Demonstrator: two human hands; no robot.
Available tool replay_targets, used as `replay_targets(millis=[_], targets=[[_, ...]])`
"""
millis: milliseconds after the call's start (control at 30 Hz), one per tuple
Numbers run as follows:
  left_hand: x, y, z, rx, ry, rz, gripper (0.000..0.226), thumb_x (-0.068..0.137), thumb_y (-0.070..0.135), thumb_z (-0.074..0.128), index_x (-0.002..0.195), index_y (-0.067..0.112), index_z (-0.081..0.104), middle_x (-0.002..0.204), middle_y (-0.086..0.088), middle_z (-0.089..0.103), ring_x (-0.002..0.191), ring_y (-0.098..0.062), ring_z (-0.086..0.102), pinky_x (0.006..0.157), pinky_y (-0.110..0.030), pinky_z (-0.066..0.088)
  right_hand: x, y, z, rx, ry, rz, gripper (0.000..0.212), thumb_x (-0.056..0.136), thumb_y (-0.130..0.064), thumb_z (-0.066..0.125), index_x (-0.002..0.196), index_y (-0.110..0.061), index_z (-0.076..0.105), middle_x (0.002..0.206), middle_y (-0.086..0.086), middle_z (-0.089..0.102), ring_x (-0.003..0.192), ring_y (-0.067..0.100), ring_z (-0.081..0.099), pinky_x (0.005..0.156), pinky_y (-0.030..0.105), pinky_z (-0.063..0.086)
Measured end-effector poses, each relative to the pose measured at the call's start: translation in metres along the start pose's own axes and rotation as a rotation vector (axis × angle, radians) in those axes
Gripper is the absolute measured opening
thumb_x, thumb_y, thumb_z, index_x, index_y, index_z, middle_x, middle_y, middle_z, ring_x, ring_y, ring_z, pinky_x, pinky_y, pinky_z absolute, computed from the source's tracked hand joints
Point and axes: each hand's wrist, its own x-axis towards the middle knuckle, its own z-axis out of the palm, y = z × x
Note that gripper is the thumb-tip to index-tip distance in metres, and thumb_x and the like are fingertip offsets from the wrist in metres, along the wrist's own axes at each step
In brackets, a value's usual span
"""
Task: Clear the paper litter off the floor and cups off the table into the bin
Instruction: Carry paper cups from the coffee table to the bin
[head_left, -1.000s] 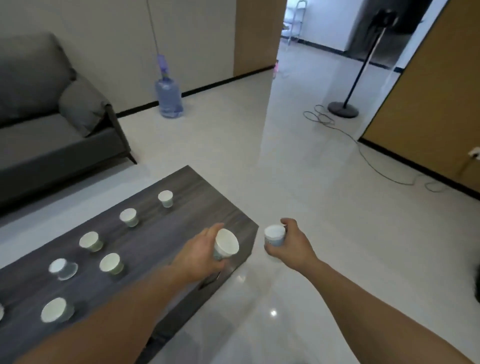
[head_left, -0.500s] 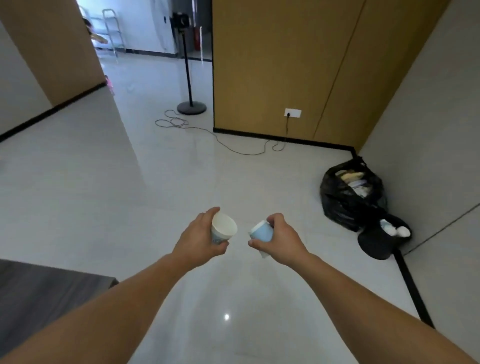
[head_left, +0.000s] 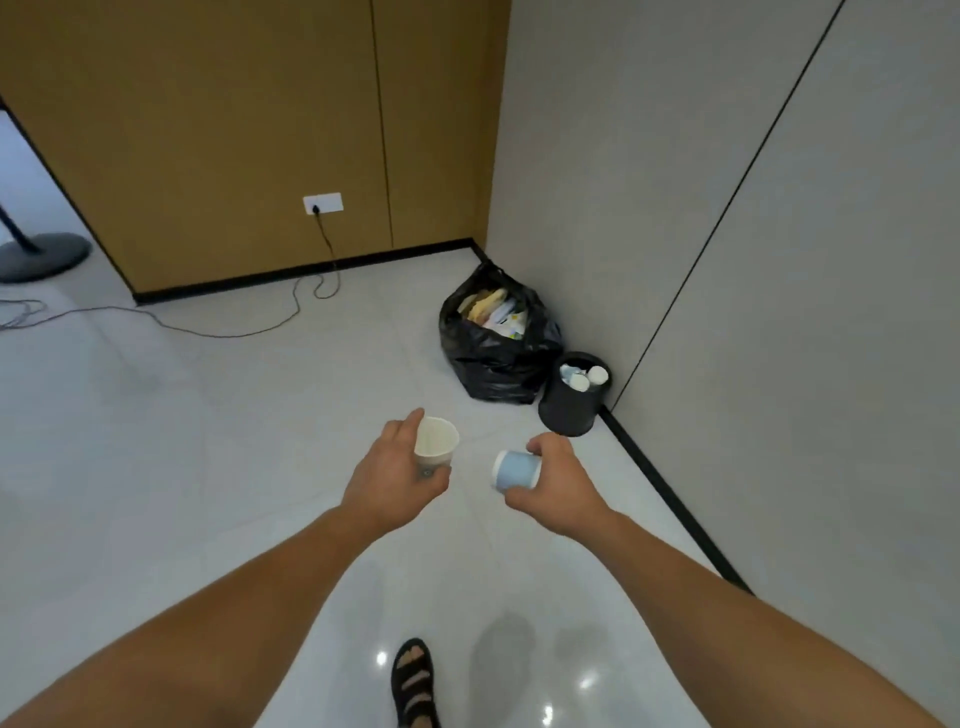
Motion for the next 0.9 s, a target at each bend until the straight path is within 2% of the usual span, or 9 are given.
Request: replay_targets(millis=[67, 167, 300, 433, 500, 600, 733, 900], targets=[[0.046, 0.013, 0.012, -0.017, -0.047, 0.032, 0.081, 0.085, 0.047, 0.062, 0.15, 0.021, 0.023, 0.141, -0.002, 0.039, 0.121, -0.023, 0.048, 0.096, -0.034, 0.042, 0.028, 0.009, -0.02, -0.029, 0.028, 0.05, 0.065, 0.07, -0.033, 0.077, 0.121, -0.021, 0.039, 0.119, -0.003, 0.039, 0.1, 0.019, 0.05, 0.08, 0.036, 0.051], [0.107, 0.034, 0.027, -0.013, -0.118, 0.097, 0.08, 0.084, 0.046, 0.061, 0.15, 0.02, 0.023, 0.14, -0.001, 0.038, 0.121, -0.023, 0.047, 0.097, -0.033, 0.041, 0.065, 0.021, -0.047, -0.041, 0.128, 0.116, 0.072, 0.073, -0.037, 0.077, 0.133, -0.02, 0.039, 0.124, -0.004, 0.044, 0.102, 0.019, 0.053, 0.076, 0.029, 0.046], [0.165, 0.063, 0.05, 0.001, -0.191, 0.152, 0.081, 0.075, 0.041, 0.069, 0.143, 0.022, 0.032, 0.134, -0.001, 0.041, 0.117, -0.023, 0.049, 0.094, -0.035, 0.045, 0.097, 0.045, -0.073, -0.045, 0.238, 0.146, 0.071, 0.078, -0.042, 0.074, 0.137, -0.02, 0.043, 0.133, -0.002, 0.044, 0.116, 0.02, 0.051, 0.09, 0.03, 0.043], [0.224, 0.092, 0.085, -0.001, -0.285, 0.193, 0.092, 0.068, 0.038, 0.072, 0.146, 0.027, 0.025, 0.132, 0.0, 0.037, 0.114, -0.023, 0.048, 0.092, -0.037, 0.046, 0.138, 0.081, -0.105, -0.083, 0.284, 0.179, 0.072, 0.082, -0.042, 0.072, 0.143, -0.021, 0.039, 0.137, 0.001, 0.042, 0.124, 0.022, 0.045, 0.098, 0.031, 0.039], [0.257, 0.108, 0.107, 0.021, -0.334, 0.214, 0.093, 0.068, 0.037, 0.071, 0.148, 0.029, 0.023, 0.13, 0.0, 0.035, 0.113, -0.023, 0.048, 0.093, -0.036, 0.046, 0.165, 0.102, -0.123, -0.094, 0.282, 0.197, 0.072, 0.082, -0.042, 0.071, 0.143, -0.022, 0.039, 0.138, 0.001, 0.041, 0.125, 0.022, 0.044, 0.099, 0.031, 0.039], [0.304, 0.133, 0.14, 0.066, -0.379, 0.234, 0.087, 0.069, 0.036, 0.072, 0.145, 0.027, 0.029, 0.128, 0.0, 0.034, 0.114, -0.024, 0.047, 0.094, -0.036, 0.046, 0.209, 0.134, -0.153, -0.125, 0.257, 0.196, 0.071, 0.083, -0.043, 0.069, 0.144, -0.024, 0.038, 0.138, 0.0, 0.041, 0.124, 0.021, 0.043, 0.099, 0.031, 0.039], [0.363, 0.167, 0.18, 0.059, -0.384, 0.232, 0.079, 0.069, 0.033, 0.073, 0.138, 0.022, 0.036, 0.127, -0.001, 0.038, 0.111, -0.024, 0.049, 0.089, -0.035, 0.046, 0.266, 0.17, -0.201, -0.167, 0.225, 0.188, 0.07, 0.083, -0.041, 0.07, 0.143, -0.024, 0.039, 0.138, 0.0, 0.041, 0.125, 0.021, 0.042, 0.098, 0.028, 0.038], [0.419, 0.191, 0.219, 0.02, -0.394, 0.194, 0.077, 0.069, 0.031, 0.075, 0.135, 0.022, 0.037, 0.128, 0.001, 0.04, 0.111, -0.022, 0.049, 0.085, -0.032, 0.044, 0.333, 0.202, -0.25, -0.208, 0.184, 0.179, 0.069, 0.083, -0.039, 0.07, 0.143, -0.023, 0.039, 0.138, 0.002, 0.042, 0.123, 0.023, 0.043, 0.099, 0.033, 0.041]])
